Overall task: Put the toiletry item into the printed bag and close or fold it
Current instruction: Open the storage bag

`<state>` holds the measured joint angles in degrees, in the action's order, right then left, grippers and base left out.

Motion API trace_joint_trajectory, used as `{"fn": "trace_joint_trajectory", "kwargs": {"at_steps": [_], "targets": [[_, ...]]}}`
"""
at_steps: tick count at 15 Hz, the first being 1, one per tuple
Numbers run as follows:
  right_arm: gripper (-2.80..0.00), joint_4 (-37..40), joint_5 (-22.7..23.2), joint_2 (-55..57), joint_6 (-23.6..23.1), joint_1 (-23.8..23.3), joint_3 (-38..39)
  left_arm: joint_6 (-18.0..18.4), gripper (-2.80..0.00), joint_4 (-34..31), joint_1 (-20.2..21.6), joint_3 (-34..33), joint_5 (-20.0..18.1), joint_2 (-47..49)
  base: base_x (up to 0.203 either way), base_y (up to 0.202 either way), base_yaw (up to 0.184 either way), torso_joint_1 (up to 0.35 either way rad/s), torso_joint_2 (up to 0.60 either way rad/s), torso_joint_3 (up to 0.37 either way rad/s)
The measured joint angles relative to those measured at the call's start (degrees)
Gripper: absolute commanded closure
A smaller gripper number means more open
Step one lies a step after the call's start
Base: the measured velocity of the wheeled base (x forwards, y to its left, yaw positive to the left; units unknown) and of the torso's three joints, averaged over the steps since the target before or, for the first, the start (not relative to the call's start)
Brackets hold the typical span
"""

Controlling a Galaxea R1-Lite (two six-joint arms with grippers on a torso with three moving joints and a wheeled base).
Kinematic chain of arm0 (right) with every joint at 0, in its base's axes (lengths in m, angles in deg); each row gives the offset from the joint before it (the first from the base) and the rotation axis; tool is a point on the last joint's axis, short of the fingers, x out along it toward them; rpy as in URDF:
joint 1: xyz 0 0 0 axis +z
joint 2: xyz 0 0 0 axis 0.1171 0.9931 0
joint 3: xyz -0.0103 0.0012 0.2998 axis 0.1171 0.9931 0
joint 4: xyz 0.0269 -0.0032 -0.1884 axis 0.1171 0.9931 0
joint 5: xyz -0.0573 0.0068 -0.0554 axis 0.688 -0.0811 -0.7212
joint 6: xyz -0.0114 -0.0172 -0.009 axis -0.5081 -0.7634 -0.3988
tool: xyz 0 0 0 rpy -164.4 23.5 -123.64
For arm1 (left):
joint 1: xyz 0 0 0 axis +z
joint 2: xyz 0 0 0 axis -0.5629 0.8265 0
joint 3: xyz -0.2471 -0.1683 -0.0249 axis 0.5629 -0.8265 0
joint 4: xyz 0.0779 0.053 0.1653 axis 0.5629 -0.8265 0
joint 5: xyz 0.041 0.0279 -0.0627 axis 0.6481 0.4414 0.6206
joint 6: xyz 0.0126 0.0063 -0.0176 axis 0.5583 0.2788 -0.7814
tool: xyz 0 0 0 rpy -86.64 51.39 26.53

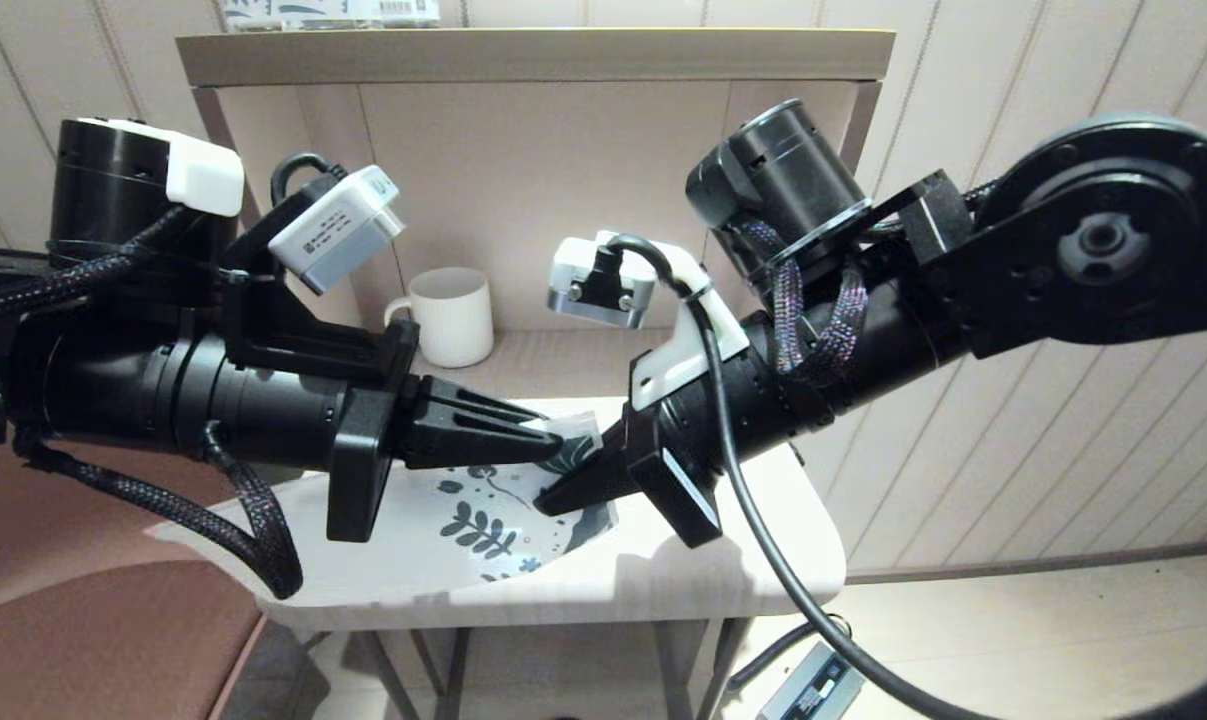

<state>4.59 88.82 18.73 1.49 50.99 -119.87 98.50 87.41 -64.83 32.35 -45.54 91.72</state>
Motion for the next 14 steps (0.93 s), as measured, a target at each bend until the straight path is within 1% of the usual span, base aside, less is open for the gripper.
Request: {"fn": "trace_joint_trajectory", "kwargs": {"at_steps": [6, 9, 14], "targets": [[0.0, -0.05, 0.0, 0.31, -0.02, -0.06, 0.01, 0.29, 0.0, 0.12, -0.24, -1.38, 0.15, -0.08, 0.0, 0.0, 0.0, 0.0, 0.0, 0.0], [0.0, -0.05, 0.01, 0.11, -0.05, -0.39, 0.85, 3.02, 0.0, 1.48, -0.29, -3.76, 0.16, -0.18, 0.0, 0.0, 0.0, 0.0, 0.0, 0.0], [0.0, -0.11, 0.04, -0.94, -0.06, -0.59, 2.83, 3.28, 0.0, 1.48, -0.18, -4.55, 0.16, -0.4, 0.0, 0.0, 0.0, 0.0, 0.0, 0.0]]}}
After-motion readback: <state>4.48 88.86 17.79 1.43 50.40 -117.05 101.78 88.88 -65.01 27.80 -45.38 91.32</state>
